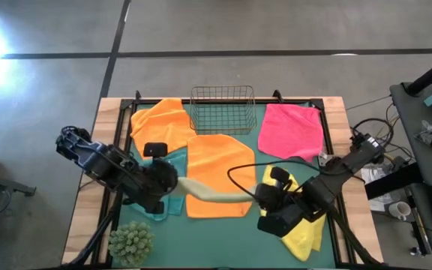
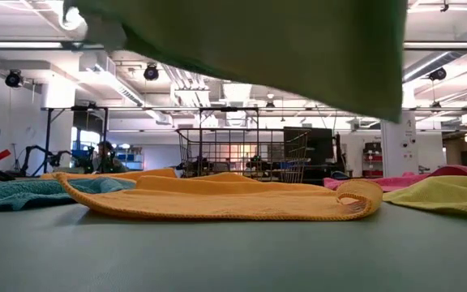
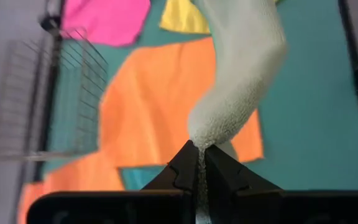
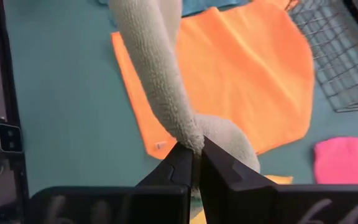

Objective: Fold microfiber towels
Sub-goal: Fold the light green microfiber cloth

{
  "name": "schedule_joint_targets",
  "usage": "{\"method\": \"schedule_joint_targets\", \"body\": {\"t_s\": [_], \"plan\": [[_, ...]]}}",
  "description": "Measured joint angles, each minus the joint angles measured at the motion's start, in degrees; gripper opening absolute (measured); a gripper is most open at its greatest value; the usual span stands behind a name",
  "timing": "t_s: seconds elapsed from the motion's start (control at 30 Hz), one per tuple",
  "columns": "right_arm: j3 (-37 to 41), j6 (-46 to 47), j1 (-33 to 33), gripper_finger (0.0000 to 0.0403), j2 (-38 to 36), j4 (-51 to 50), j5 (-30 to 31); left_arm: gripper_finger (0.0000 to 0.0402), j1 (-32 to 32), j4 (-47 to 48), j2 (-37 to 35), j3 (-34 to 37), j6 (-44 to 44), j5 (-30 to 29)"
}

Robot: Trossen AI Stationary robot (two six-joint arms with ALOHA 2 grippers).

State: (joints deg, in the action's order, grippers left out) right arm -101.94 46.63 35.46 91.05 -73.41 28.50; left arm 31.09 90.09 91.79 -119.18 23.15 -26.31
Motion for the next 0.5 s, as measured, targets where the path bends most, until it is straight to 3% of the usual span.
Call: {"method": "schedule_joint_targets", "body": {"t_s": [0.2,0.4,0.5], "plan": [[-2.15,-2.34,0.02,0.0008,-0.02,-3.13,-4.77,0.0001,-0.09,0.0,0.08,4.49,4.03,4.12],[-1.72,-1.3,0.62,0.0008,1.04,-2.39,-10.82,0.0001,0.93,-2.04,0.76,8.7,6.07,14.81],[-1.69,-1.22,1.45,0.0008,2.38,-2.08,-11.83,0.0001,1.81,-5.02,0.9,11.48,6.29,17.1]]}}
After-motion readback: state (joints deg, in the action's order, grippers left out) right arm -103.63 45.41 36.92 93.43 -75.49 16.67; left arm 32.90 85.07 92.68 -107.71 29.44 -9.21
